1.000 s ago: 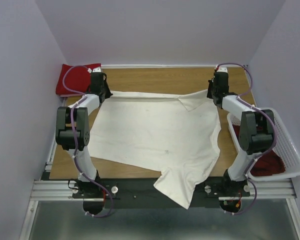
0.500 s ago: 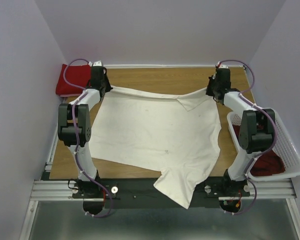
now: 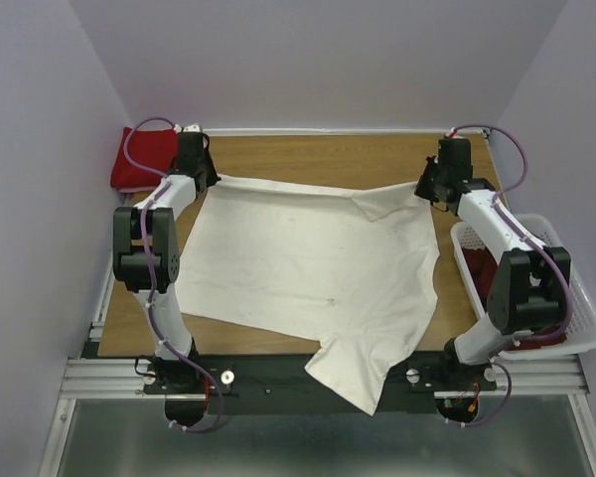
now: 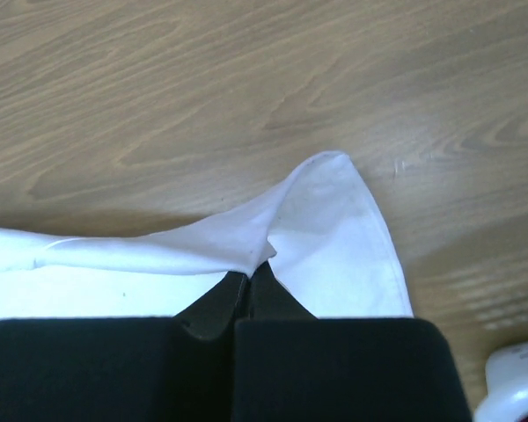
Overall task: Fold and stack the t-shirts
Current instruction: Fold the tshirt
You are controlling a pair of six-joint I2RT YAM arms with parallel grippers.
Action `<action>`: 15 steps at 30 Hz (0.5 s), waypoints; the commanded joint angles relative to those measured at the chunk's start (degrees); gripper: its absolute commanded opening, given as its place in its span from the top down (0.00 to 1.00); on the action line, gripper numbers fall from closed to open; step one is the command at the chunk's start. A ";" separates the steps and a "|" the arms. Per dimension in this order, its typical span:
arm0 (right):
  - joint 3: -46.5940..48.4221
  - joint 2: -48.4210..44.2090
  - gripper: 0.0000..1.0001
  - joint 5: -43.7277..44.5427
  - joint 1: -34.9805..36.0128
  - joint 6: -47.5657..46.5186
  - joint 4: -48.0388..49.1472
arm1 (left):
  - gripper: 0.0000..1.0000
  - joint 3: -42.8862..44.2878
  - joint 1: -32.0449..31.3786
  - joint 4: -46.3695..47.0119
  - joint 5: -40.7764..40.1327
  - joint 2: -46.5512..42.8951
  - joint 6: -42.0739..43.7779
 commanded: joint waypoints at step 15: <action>-12.57 -13.36 0.99 -8.20 -0.54 2.51 -12.76 | 1.00 0.28 0.77 -6.48 -5.87 -6.05 3.62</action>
